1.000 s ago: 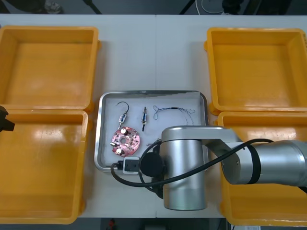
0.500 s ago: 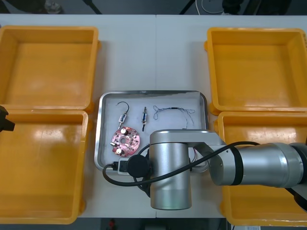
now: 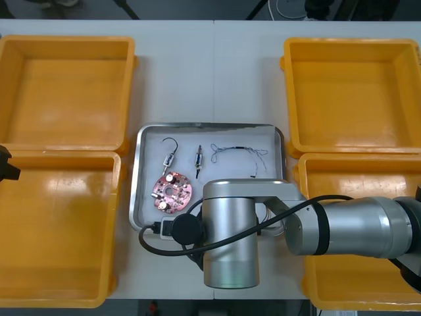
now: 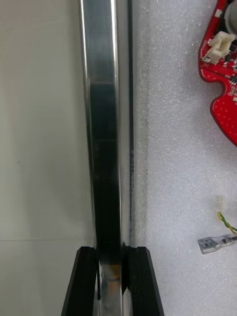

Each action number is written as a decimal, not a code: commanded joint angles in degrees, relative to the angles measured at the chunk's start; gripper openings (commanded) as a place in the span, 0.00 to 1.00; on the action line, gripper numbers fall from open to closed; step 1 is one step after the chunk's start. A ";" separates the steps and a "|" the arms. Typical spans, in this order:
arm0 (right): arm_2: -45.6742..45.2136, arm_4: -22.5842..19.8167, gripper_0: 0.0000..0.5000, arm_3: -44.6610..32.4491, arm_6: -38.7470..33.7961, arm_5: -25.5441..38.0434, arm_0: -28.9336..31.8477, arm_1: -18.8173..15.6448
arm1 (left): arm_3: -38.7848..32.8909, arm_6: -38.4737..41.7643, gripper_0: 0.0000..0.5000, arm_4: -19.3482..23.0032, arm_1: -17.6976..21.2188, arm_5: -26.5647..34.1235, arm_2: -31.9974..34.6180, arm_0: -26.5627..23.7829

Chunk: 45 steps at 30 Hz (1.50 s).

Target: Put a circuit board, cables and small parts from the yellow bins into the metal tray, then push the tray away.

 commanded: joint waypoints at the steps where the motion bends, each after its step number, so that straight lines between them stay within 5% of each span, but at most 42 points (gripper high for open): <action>1: 0.78 1.79 0.00 -0.49 1.64 -0.35 -1.84 1.37 | -1.86 -1.04 1.00 0.49 2.34 0.35 1.83 0.53; 18: 0.78 3.37 0.00 0.31 1.91 -0.35 -6.59 0.84 | -1.86 -1.04 1.00 0.49 2.34 0.35 1.83 0.53; 45: -0.97 1.70 0.00 11.73 3.14 -0.71 -17.13 2.95 | -1.86 -1.04 1.00 0.49 2.34 0.35 1.83 0.53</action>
